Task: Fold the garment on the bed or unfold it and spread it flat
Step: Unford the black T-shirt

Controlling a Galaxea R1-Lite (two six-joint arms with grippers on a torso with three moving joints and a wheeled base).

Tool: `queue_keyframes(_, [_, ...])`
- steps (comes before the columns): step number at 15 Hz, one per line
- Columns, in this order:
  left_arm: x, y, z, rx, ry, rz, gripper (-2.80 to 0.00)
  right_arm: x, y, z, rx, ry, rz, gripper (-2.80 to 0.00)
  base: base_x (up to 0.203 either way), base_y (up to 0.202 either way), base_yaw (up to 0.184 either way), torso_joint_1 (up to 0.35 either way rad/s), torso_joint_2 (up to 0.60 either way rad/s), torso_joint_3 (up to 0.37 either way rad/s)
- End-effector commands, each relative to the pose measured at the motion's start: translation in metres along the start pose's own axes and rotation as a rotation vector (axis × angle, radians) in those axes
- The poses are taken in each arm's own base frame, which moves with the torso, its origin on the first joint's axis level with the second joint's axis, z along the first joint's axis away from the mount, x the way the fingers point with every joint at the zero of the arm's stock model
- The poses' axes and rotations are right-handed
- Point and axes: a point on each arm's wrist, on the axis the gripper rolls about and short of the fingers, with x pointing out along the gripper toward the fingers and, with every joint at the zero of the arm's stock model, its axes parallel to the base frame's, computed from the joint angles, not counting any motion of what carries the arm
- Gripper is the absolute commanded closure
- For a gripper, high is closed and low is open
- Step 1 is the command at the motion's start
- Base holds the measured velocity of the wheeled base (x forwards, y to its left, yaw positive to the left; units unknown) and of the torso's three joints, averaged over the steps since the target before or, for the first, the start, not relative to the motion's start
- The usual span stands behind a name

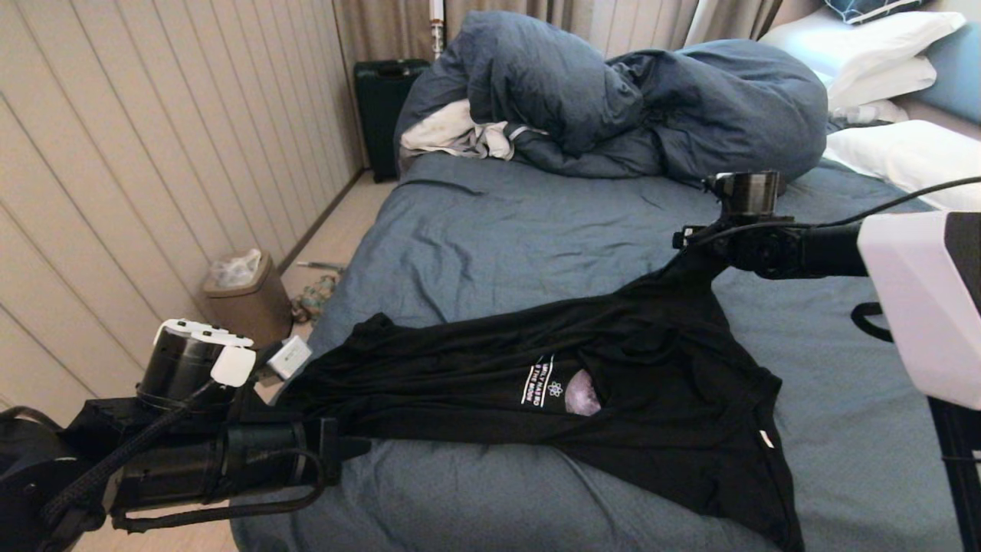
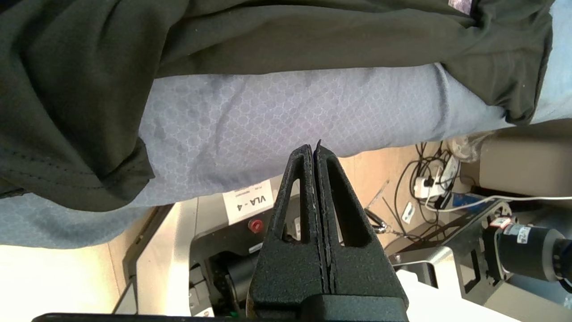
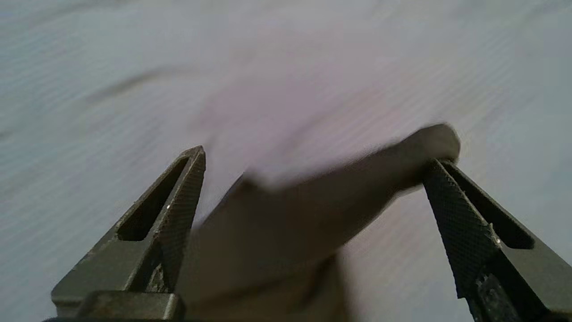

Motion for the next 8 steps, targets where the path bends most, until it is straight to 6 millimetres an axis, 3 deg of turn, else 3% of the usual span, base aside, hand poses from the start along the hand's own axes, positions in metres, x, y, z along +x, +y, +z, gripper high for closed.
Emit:
queue_keyframes(1, [0.001, 0.0, 0.0, -0.003, 0.002, -0.001, 0.0, -0.009, -0.002, 0.005, 0.051, 0.05, 0.042, -2.8, 0.0, 0.0, 0.0, 0.0, 0.0, 0.0])
queue_keyframes(4, [0.0, 0.0, 0.0, -0.002, -0.001, -0.002, 0.0, -0.009, -0.017, 0.005, 0.066, 0.102, 0.065, -2.8, 0.0, 0.0, 0.0, 0.0, 0.0, 0.0])
queue_keyframes(8, [0.0, 0.0, 0.0, -0.002, -0.002, -0.002, 0.0, -0.033, -0.031, 0.027, 0.169, 0.126, 0.101, -2.8, 0.0, 0.0, 0.0, 0.0, 0.0, 0.0])
